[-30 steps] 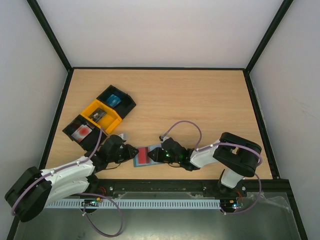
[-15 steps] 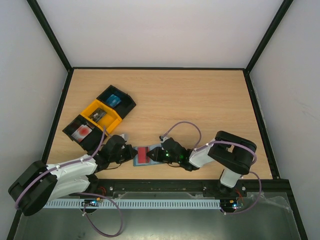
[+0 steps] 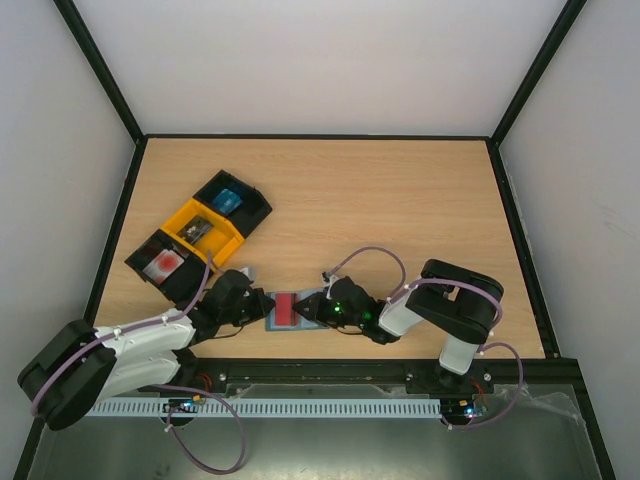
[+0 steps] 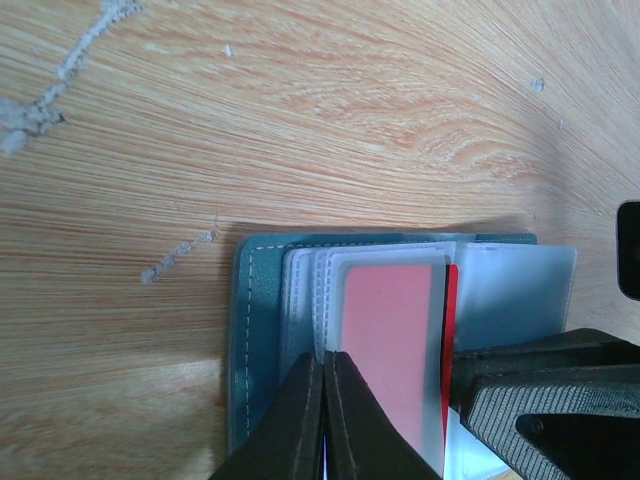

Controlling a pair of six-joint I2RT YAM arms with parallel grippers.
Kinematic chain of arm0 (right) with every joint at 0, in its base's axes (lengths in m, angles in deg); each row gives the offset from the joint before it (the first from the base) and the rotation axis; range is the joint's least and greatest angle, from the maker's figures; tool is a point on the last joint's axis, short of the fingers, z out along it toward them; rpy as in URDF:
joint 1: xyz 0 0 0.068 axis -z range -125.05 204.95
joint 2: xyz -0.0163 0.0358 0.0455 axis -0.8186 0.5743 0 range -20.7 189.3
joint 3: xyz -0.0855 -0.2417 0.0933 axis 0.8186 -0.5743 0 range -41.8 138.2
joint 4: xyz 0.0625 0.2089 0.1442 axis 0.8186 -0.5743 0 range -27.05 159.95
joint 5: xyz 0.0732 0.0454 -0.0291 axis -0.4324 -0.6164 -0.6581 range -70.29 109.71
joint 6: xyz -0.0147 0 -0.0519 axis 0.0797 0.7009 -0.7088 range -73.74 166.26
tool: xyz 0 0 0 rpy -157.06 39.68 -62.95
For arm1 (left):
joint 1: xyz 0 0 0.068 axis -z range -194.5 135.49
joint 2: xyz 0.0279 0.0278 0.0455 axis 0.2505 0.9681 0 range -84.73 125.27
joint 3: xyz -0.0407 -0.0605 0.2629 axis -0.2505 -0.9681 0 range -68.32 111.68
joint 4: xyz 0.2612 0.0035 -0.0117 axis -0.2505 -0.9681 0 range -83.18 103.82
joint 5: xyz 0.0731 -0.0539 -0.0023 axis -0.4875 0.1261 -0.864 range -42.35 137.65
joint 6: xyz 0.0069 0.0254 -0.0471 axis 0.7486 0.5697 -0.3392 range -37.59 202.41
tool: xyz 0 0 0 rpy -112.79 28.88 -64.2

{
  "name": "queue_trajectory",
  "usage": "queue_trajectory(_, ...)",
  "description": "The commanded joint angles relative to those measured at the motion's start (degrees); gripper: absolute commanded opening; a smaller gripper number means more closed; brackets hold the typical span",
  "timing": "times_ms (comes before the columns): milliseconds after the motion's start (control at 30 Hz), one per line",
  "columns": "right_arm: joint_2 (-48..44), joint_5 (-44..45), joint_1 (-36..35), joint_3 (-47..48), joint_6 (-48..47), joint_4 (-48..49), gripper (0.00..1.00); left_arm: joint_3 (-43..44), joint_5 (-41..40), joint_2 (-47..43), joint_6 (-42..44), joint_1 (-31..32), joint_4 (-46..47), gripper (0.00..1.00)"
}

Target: Take the credit cards out of the card holder

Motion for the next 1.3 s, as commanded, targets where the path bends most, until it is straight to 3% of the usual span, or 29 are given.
queue_trajectory(0, 1.78, 0.87, 0.16, -0.09, 2.46, 0.51, 0.17, -1.44, -0.41, -0.12, 0.52, 0.6, -2.72, 0.03)
queue_trajectory(733, 2.88, 1.95, 0.3, 2.2, 3.73, -1.58, 0.17, -3.61, -1.29, -1.97, -1.29, 1.03, -1.88, 0.03)
queue_trajectory(1267, 2.49, 2.3, 0.31, 1.93, -0.91, 0.96, 0.02, -3.88, -1.39, -1.9, -1.6, 1.22, -1.56, 0.03)
